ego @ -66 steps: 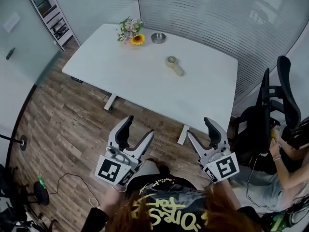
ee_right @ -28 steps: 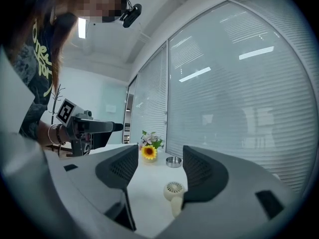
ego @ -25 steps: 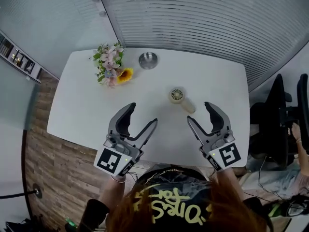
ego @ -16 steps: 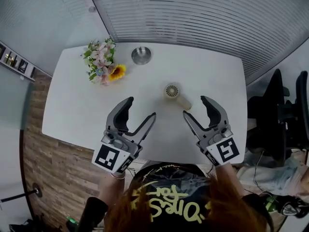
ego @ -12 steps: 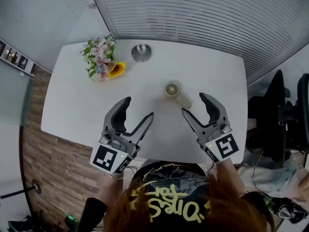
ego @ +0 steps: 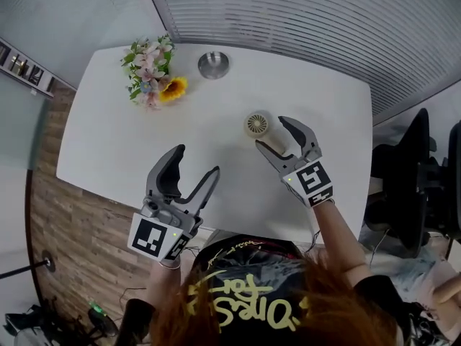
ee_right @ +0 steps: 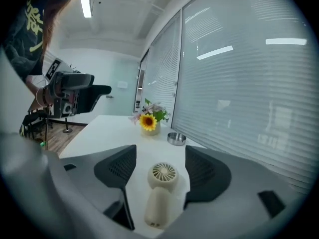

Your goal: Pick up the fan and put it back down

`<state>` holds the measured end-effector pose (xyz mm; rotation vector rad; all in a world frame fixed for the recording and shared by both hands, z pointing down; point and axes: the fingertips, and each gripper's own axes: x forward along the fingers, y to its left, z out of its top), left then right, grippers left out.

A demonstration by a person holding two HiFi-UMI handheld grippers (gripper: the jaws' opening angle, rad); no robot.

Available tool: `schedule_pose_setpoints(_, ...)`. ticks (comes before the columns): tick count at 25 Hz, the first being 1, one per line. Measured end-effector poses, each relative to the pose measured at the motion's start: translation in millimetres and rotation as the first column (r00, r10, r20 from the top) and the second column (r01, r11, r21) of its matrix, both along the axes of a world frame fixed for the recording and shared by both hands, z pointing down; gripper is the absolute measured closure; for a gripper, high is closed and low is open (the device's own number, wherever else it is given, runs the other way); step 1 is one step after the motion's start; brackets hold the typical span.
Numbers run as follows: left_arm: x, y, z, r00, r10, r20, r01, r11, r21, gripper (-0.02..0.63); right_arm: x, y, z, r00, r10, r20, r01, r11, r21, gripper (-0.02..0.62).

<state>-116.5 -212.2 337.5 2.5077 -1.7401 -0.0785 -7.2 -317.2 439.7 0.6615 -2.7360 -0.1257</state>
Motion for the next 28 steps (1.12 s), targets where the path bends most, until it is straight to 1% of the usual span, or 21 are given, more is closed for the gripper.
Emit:
schedule_pose_setpoints(6, -1.2, 6.0, 3.7, 0.999, -0.045, 0.008, 0.045, 0.999, -0.014, 0.298, -17.3, -18.3, 48.3, 0.991, -0.04, -0.126, 0.032, 0.997, -0.065, 0.277)
schedule_pose_setpoints(10, 2.3, 8.9, 7.8, 0.998, -0.058, 0.009, 0.058, 0.998, -0.025, 0.298, -27.3, -32.5, 68.8, 0.985, -0.054, -0.166, 0.038, 0.994, -0.102, 0.258)
schedule_pose_setpoints(14, 0.3, 13.3, 8.2, 0.996, -0.092, 0.007, 0.092, 0.995, -0.027, 0.297, -34.3, -34.7, 91.3, 0.969, -0.084, -0.234, 0.046, 0.986, -0.162, 0.234)
schedule_pose_setpoints(19, -1.8, 21.8, 4.5, 0.99, -0.139, 0.023, 0.14, 0.99, -0.018, 0.297, -34.5, -36.5, 112.1, 0.958, -0.099, -0.269, 0.034, 0.971, -0.235, 0.232)
schedule_pose_setpoints(21, -0.3, 25.3, 7.1, 0.988, -0.15, 0.027, 0.15, 0.988, -0.03, 0.296, -34.3, -37.0, 116.7, 0.956, -0.097, -0.278, 0.029, 0.971, -0.238, 0.232)
schedule_pose_setpoints(24, 2.9, 30.3, 11.7, 0.986, -0.163, 0.029, 0.164, 0.985, -0.051, 0.298, -33.9, -36.1, 117.7, 0.953, -0.096, -0.288, 0.033, 0.976, -0.216, 0.233)
schedule_pose_setpoints(28, 3.5, 29.3, 3.5, 0.983, -0.181, 0.038, 0.181, 0.983, -0.003, 0.298, -35.5, -38.4, 116.4, 0.954, -0.092, -0.285, 0.034, 0.979, -0.203, 0.235)
